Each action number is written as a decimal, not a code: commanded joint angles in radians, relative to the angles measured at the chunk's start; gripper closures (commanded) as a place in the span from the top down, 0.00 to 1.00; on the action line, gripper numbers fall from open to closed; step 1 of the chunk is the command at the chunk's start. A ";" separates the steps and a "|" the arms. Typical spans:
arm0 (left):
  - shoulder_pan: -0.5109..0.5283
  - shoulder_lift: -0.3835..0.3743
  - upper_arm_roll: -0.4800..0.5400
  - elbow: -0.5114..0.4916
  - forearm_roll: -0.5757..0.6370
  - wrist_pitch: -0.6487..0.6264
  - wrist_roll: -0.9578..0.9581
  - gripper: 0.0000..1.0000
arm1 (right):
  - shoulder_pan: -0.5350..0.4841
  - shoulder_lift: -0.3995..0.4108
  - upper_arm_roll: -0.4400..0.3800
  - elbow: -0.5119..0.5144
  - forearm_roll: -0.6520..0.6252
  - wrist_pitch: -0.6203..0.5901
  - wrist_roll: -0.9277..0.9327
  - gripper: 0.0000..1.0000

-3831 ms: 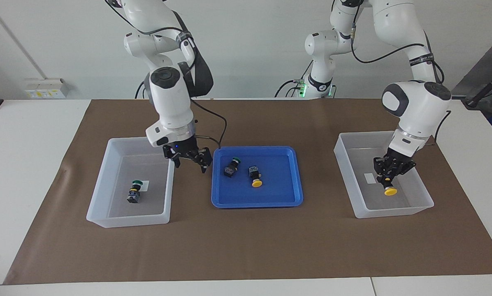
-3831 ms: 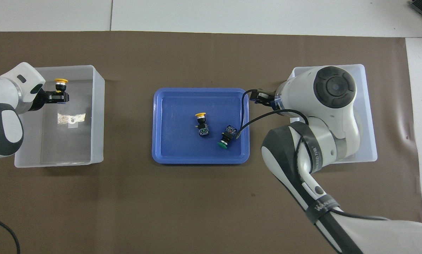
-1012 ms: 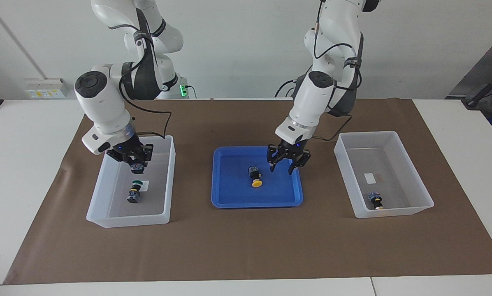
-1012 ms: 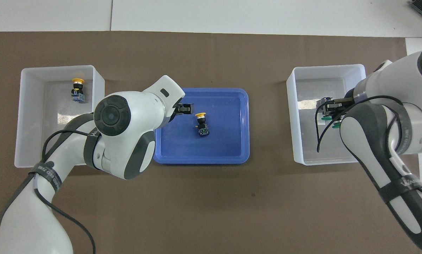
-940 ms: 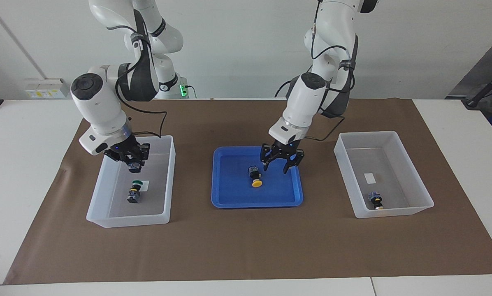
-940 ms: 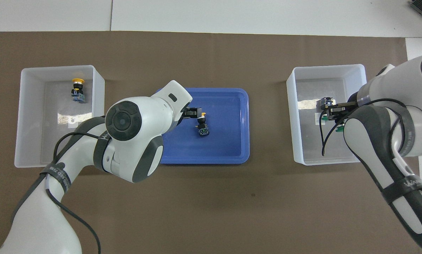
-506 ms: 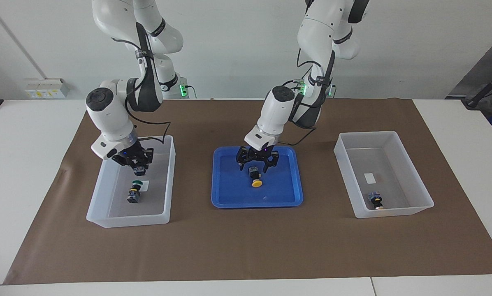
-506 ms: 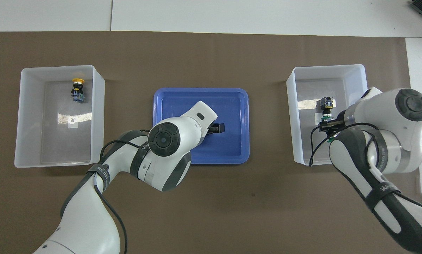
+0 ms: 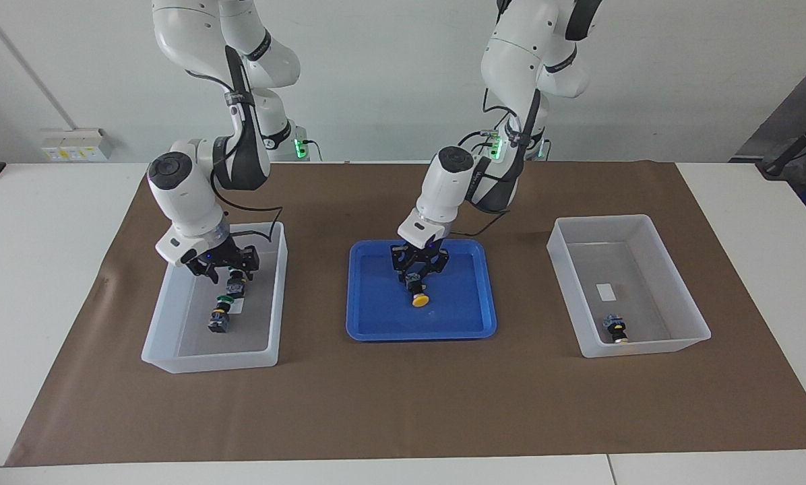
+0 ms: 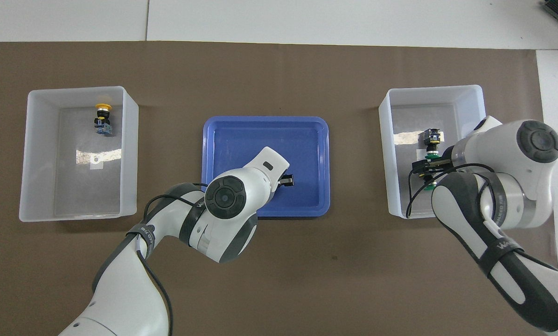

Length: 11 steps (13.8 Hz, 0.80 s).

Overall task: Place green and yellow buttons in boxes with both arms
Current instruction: 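Grasp the last yellow button with the left gripper while the right gripper releases, then carry the yellow button to the left box while the right gripper withdraws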

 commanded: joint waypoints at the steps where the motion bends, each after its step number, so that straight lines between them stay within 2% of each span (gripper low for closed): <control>1: -0.010 -0.035 0.024 -0.022 0.002 0.010 -0.020 0.00 | -0.002 -0.029 0.004 0.067 0.013 -0.025 0.045 1.00; 4: 0.077 -0.130 0.028 -0.022 0.002 -0.062 0.004 0.00 | -0.017 -0.073 0.001 0.141 0.004 -0.105 0.052 1.00; 7: 0.209 -0.238 0.030 -0.016 0.002 -0.183 0.160 0.00 | -0.028 -0.120 0.001 0.217 -0.001 -0.243 0.064 1.00; 9: 0.299 -0.275 0.030 0.003 0.002 -0.264 0.272 0.00 | -0.025 -0.143 0.001 0.280 -0.004 -0.353 0.160 1.00; 11: 0.390 -0.274 0.030 0.029 0.002 -0.285 0.380 0.00 | -0.017 -0.167 0.003 0.343 -0.004 -0.477 0.196 1.00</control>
